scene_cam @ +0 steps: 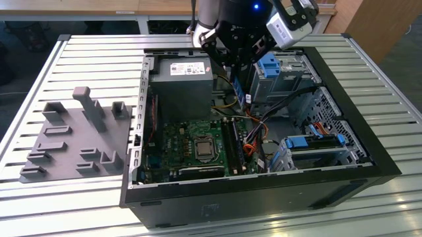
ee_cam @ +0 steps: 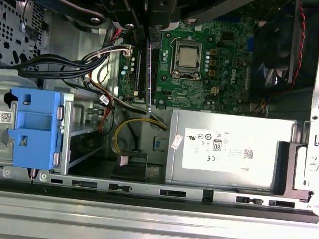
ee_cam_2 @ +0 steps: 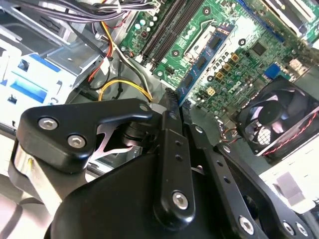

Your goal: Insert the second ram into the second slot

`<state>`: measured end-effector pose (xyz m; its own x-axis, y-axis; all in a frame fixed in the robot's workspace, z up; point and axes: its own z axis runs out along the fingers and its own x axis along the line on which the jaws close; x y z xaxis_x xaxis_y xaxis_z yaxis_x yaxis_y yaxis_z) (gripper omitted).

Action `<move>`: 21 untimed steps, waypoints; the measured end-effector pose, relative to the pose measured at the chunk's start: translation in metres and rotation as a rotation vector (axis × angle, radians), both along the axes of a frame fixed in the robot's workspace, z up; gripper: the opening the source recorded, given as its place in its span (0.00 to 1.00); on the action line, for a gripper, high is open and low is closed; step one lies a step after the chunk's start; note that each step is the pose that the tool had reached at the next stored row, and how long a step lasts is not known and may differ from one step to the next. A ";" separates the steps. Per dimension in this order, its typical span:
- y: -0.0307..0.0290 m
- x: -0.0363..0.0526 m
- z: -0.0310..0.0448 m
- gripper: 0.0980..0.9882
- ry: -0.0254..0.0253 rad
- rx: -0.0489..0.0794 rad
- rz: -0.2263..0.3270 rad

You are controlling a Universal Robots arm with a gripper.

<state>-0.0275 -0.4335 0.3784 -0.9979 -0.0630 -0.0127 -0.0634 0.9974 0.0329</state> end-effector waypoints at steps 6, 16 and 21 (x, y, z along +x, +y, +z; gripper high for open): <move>0.0000 0.0000 -0.0004 0.05 0.0000 0.000 -0.077; 0.0000 0.0000 -0.0023 0.05 0.0000 -0.001 -0.166; -0.0002 0.0000 -0.0043 0.05 0.0000 -0.001 -0.166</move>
<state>-0.0276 -0.4337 0.3741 -0.9947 0.1024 -0.0127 0.1019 0.9943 0.0314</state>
